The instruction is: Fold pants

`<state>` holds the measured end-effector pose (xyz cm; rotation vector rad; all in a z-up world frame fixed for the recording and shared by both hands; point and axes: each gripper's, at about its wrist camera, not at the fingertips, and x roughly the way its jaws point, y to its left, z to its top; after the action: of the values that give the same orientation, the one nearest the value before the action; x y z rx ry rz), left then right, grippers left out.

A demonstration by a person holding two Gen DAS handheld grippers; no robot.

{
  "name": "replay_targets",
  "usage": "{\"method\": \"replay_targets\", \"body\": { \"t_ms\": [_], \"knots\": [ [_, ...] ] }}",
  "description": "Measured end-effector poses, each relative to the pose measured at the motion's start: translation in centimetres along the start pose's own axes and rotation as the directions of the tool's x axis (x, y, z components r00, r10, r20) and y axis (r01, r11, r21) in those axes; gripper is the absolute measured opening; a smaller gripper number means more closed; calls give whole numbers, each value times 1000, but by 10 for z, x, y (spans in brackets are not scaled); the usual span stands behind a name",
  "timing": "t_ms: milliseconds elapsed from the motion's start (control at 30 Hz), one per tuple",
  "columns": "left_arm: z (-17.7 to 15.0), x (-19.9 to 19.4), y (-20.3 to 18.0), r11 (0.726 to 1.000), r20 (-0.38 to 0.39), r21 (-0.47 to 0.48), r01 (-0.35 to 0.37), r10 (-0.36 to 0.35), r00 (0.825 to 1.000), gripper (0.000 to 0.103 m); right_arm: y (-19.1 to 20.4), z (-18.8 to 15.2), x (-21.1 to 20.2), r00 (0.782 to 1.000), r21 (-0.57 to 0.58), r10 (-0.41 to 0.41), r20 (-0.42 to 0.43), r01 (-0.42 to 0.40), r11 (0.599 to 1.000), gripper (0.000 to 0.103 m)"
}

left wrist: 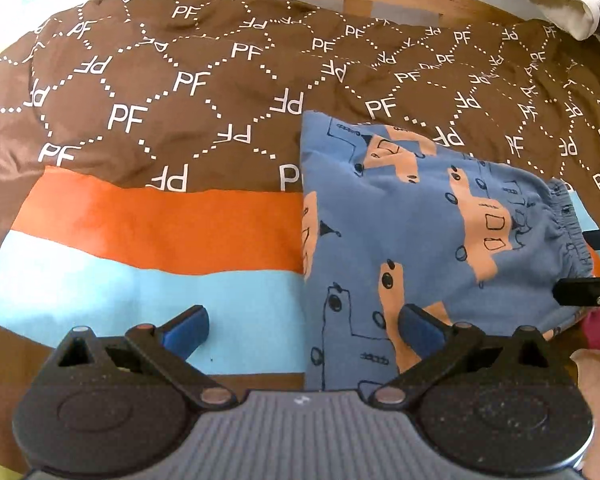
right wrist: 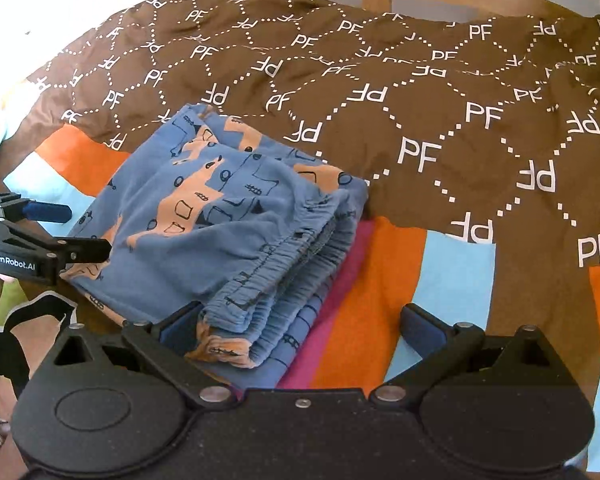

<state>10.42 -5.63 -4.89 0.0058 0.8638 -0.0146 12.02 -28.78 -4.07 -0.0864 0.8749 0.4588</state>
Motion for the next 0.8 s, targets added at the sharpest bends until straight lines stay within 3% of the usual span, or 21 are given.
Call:
{"method": "replay_targets", "body": {
  "t_ms": [367,533,633,733,800],
  "knots": [
    [16,3,4,997,-37,36,65,-63,997,103,-31,5,-5,987,194,121,103,-139,971,102],
    [27,13,5,992,-21,16,127,-127,992,103,-41,10,4,977,192,153,151,-181,965,102],
    [32,18,9,977,-1,-19,215,-215,977,103,-54,17,13,961,218,195,196,-236,947,102],
    [36,25,14,943,11,-37,330,-330,944,103,-72,24,26,938,276,258,230,-317,907,102],
    [37,29,16,930,-2,-49,364,-365,931,103,-80,31,34,924,276,295,244,-358,892,102]
  ]
}}
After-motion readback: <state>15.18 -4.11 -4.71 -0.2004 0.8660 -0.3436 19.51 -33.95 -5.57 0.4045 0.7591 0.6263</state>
